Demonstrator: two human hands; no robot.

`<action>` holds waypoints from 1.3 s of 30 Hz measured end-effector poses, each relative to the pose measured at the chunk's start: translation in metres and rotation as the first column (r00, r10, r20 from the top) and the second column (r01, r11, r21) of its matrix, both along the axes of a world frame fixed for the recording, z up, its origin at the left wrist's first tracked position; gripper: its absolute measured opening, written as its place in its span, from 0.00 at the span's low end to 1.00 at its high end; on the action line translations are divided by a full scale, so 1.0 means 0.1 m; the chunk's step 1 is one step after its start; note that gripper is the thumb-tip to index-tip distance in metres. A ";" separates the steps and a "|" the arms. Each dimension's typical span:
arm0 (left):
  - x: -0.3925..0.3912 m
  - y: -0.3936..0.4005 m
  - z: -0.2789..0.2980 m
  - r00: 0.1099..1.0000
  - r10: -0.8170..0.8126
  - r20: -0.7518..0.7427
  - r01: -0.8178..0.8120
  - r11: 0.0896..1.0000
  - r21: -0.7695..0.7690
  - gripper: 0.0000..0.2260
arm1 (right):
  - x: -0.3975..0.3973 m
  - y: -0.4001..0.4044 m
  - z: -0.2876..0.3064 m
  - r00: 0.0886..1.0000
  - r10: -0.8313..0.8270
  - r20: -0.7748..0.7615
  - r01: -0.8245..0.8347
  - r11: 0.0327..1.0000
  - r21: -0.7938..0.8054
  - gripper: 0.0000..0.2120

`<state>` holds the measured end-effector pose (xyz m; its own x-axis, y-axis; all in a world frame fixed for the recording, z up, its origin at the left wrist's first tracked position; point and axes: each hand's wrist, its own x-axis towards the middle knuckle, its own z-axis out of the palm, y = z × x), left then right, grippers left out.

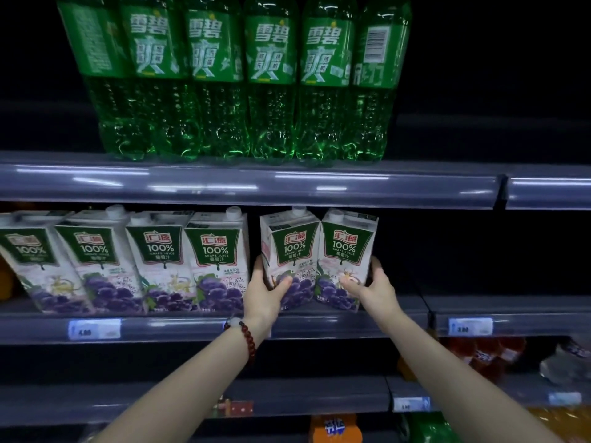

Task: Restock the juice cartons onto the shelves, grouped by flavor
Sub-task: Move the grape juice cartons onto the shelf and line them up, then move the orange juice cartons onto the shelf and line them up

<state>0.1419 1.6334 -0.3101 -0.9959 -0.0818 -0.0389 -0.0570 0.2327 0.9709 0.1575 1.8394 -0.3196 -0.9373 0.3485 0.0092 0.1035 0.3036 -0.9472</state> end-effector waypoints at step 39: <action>1.44 -3.19 1.14 0.990 -0.140 0.032 0.107 0.571 -0.814 0.09 | 0.85 -3.29 1.33 0.880 0.372 0.295 -0.475 0.677 0.562 0.05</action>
